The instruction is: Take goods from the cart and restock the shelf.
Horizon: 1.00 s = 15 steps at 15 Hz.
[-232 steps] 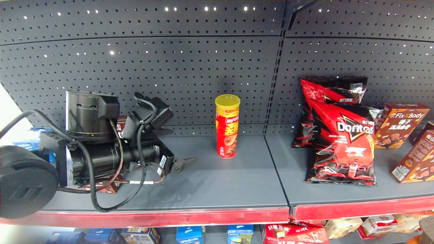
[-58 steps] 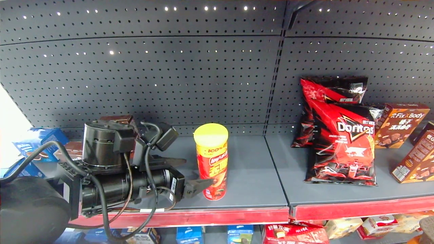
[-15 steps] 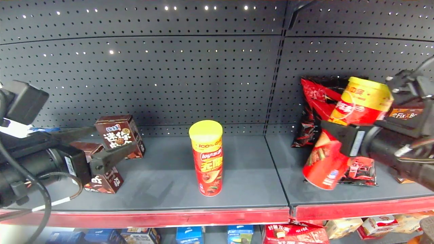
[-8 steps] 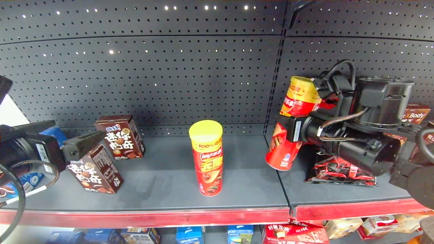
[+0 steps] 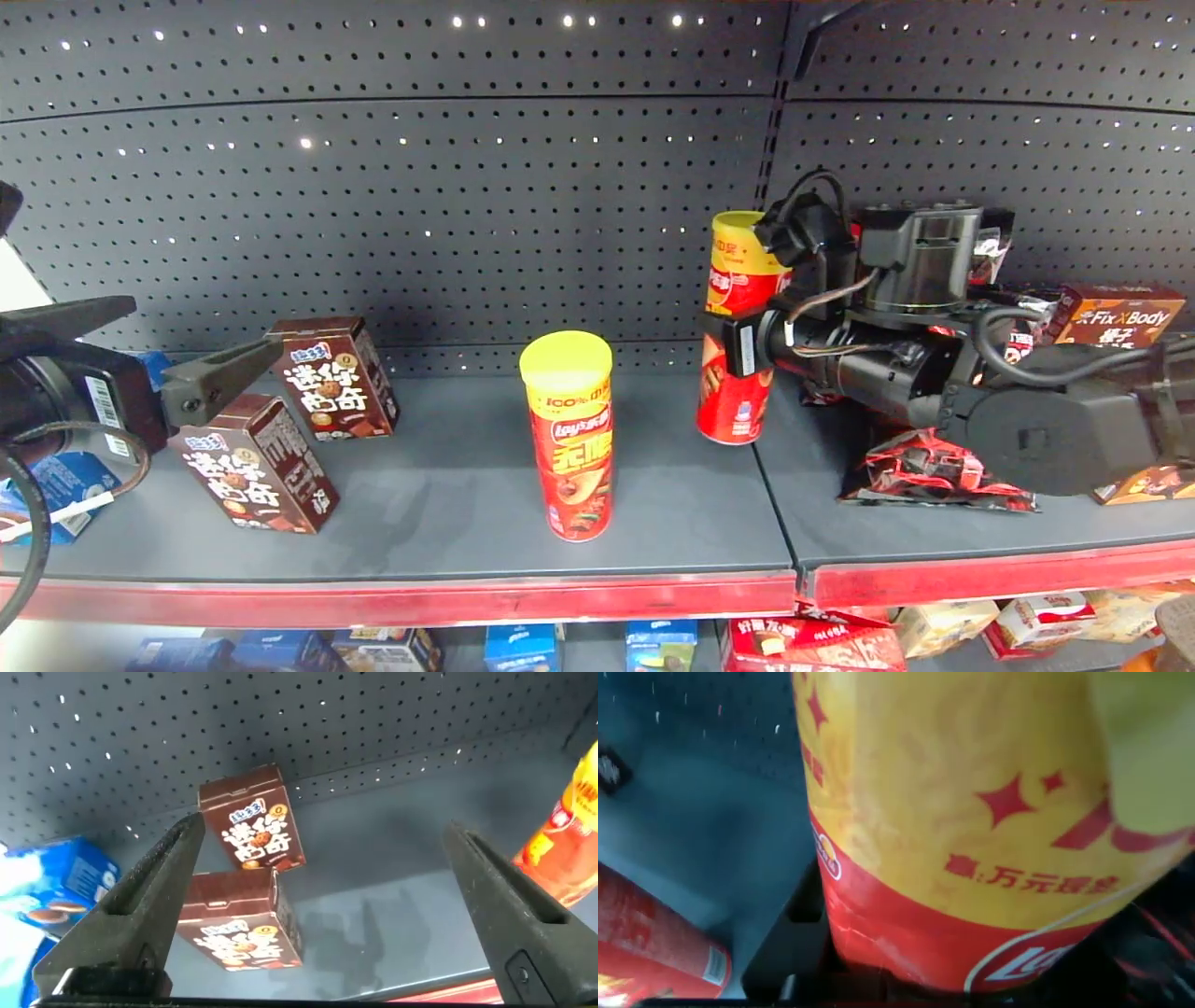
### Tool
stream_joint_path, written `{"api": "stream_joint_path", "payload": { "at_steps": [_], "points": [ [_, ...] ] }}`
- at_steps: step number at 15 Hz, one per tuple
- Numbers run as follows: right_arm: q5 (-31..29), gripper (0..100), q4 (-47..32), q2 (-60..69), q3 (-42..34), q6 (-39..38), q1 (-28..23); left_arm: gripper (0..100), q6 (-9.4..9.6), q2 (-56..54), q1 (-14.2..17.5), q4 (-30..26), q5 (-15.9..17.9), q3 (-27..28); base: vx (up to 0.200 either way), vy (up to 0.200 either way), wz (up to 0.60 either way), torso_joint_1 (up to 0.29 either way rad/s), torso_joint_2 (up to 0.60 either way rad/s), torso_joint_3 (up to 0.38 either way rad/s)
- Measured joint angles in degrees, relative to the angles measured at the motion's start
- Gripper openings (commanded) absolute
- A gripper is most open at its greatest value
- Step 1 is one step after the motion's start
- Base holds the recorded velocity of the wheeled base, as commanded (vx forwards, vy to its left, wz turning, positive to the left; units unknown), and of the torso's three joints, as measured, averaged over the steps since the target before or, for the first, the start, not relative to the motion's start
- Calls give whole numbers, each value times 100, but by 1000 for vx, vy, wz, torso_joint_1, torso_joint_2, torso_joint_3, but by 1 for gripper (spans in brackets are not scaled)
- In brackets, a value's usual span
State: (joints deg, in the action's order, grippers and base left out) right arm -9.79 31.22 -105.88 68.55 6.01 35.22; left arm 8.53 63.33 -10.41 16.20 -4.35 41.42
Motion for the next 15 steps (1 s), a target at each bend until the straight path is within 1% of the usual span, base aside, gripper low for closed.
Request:
{"api": "stream_joint_path", "payload": {
  "at_steps": [4,10,13,15],
  "points": [
    [44,0,-27,-862,1003,45,59,100,33,1,7,2,-10,5,0,0,0,0,0,0],
    [154,0,-84,-2072,2395,56,450,100,35,-27,24,5,-13,-27,0,0,0,0,0,0],
    [158,0,-112,-2511,2933,77,527,100,35,-24,28,16,-2,-6,0,0,0,0,0,0],
    [161,0,-117,-2733,3106,90,541,100,35,-21,22,22,-2,0,0,0,0,0,0,0]
  ]
}}
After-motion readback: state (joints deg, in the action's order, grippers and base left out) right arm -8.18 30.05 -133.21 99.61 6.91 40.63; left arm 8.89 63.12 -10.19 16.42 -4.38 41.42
